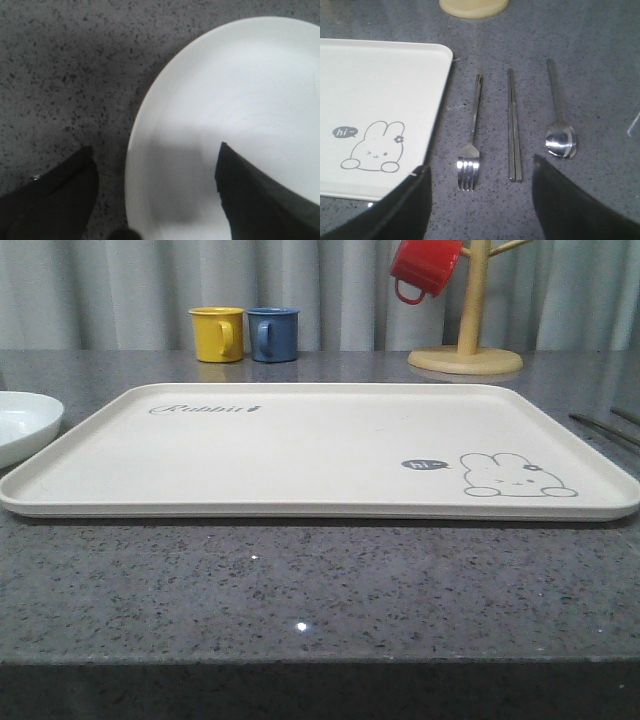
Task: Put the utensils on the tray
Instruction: 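Grasp the rim of the white plate with the left gripper, then lift the plate and lower it onto the tray, then release, then move the right gripper down to the steel fork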
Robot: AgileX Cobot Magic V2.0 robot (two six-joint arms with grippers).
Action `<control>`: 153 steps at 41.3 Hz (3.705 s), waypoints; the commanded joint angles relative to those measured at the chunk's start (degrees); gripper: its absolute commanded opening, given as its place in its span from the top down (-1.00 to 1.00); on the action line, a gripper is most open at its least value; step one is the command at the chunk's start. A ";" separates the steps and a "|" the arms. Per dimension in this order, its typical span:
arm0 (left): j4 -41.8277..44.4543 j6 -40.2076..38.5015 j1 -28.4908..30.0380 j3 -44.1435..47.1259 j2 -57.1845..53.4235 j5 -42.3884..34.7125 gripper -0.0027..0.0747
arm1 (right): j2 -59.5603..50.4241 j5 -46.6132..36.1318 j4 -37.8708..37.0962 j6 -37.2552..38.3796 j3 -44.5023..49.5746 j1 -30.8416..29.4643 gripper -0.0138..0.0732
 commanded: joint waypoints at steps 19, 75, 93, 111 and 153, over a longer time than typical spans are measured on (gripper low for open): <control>-1.97 0.15 -0.04 -2.28 -0.31 -0.19 0.98 | 0.70 -3.70 -0.42 -0.36 -1.96 -0.24 -0.39; -9.86 3.86 -25.61 -15.92 0.74 11.88 0.98 | 0.70 -3.70 -0.42 -0.36 -1.96 -0.24 -0.39; -9.86 3.86 -25.75 -15.92 8.97 8.83 0.67 | 0.70 -3.70 -0.42 -0.36 -1.96 -0.24 -0.39; -9.86 4.99 -26.94 -17.95 1.82 15.17 -0.23 | 0.70 -3.70 -0.42 -0.36 -1.96 -0.24 -0.39; 26.02 -22.40 -53.68 9.23 -44.95 4.04 -0.10 | 0.70 -4.16 -0.36 -0.36 -1.96 -0.24 -0.39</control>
